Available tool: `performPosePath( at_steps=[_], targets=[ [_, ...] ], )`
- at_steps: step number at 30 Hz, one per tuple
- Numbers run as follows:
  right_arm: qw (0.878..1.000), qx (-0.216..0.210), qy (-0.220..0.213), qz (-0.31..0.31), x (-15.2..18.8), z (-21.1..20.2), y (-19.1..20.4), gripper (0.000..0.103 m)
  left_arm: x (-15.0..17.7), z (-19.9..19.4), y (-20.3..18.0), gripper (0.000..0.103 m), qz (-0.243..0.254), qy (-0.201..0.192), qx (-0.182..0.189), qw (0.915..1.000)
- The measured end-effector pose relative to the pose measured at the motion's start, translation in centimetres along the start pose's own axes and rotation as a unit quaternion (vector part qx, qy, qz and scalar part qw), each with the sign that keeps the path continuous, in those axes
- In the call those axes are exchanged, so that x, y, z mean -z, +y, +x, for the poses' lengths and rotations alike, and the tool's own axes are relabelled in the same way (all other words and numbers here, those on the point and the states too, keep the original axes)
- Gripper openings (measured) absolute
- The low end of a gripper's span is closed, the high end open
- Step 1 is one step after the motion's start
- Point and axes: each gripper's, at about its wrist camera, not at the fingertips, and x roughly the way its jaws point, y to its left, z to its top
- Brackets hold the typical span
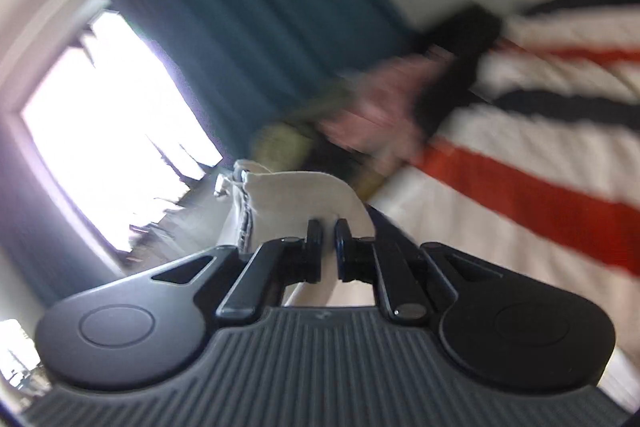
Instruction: Fold clothes
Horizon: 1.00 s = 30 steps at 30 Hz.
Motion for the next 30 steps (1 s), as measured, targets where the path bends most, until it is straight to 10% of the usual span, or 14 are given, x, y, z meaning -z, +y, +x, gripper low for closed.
performPosePath(
  at_steps=[6,12,16,20,30],
  targets=[
    [0.985,0.109,0.105,0.083,5.4,0.9,-10.0,0.005,1.6,0.6,-0.1,0.008,0.054,0.021,-0.060,0.9965],
    [0.987,0.114,0.099,-0.061,5.7,-0.1,-6.3,0.008,3.5,-1.7,-3.1,0.020,0.150,0.014,-0.089,0.9846],
    [0.983,0.106,0.087,-0.119,5.4,-3.1,-3.7,0.011,5.2,-3.9,-5.4,0.050,0.222,0.010,-0.107,0.9691],
    [0.987,0.044,0.066,-0.139,5.6,-8.0,-1.6,0.088,8.0,-6.8,-7.4,0.066,0.276,0.009,-0.102,0.9556],
    [0.980,-0.050,0.021,-0.192,8.7,-20.1,2.6,0.086,14.2,-15.2,-8.9,0.090,0.348,-0.017,-0.096,0.9324]
  ],
)
